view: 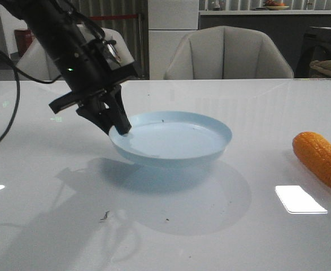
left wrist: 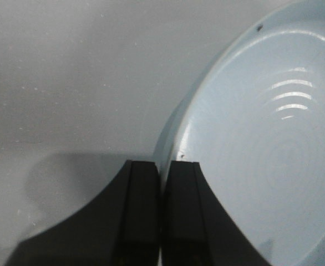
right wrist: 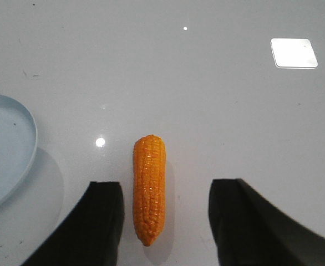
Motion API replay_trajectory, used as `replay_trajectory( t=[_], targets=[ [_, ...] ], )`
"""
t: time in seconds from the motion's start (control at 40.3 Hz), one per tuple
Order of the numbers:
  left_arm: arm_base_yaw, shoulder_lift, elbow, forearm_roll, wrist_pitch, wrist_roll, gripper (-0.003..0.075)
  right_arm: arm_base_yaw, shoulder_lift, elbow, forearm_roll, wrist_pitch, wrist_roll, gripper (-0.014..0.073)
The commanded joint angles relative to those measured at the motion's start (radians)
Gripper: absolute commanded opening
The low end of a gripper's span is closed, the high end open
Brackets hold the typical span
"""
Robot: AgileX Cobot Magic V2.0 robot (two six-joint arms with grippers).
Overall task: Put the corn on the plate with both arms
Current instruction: 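Hook the left gripper on the blue plate's rim and drag it inward, then open the left gripper and lift it away from the plate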
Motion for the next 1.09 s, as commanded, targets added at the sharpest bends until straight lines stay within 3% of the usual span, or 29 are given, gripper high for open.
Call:
replay_trajectory(
  t=[0.0,0.124,0.273,0.472,0.695,0.893,1.067],
  targets=[
    [-0.023,-0.04,-0.029,-0.017,0.003,-0.01,0.0093,-0.004,-0.007,-0.03,-0.002,-0.068,0.004,0.0456],
    [-0.04,-0.031,-0.029,0.072,0.001,-0.01,0.0134,-0.004,-0.007,-0.03,-0.002,-0.068,0.004,0.0456],
    [-0.051,-0.031,-0.029,0.161,0.007,-0.01,0.0261,-0.004,-0.007,-0.03,-0.002,-0.078,0.004,0.0456],
    [-0.05,-0.031,-0.055,0.169,0.027,-0.01,0.0438,-0.004,-0.007,-0.03,-0.002,-0.082,0.004,0.0456],
    [-0.05,-0.037,-0.243,0.233,0.136,-0.008,0.0441,-0.004,-0.007,-0.03,-0.002,-0.082,0.004,0.0456],
    [-0.05,-0.125,-0.465,0.315,0.136,-0.054,0.0439,-0.004,-0.007,-0.03,-0.002,-0.083,0.004,0.0456],
    [-0.05,-0.279,-0.562,0.402,0.136,-0.056,0.0438,-0.004,-0.007,-0.03,-0.002,-0.081,0.004,0.0456]
  ],
)
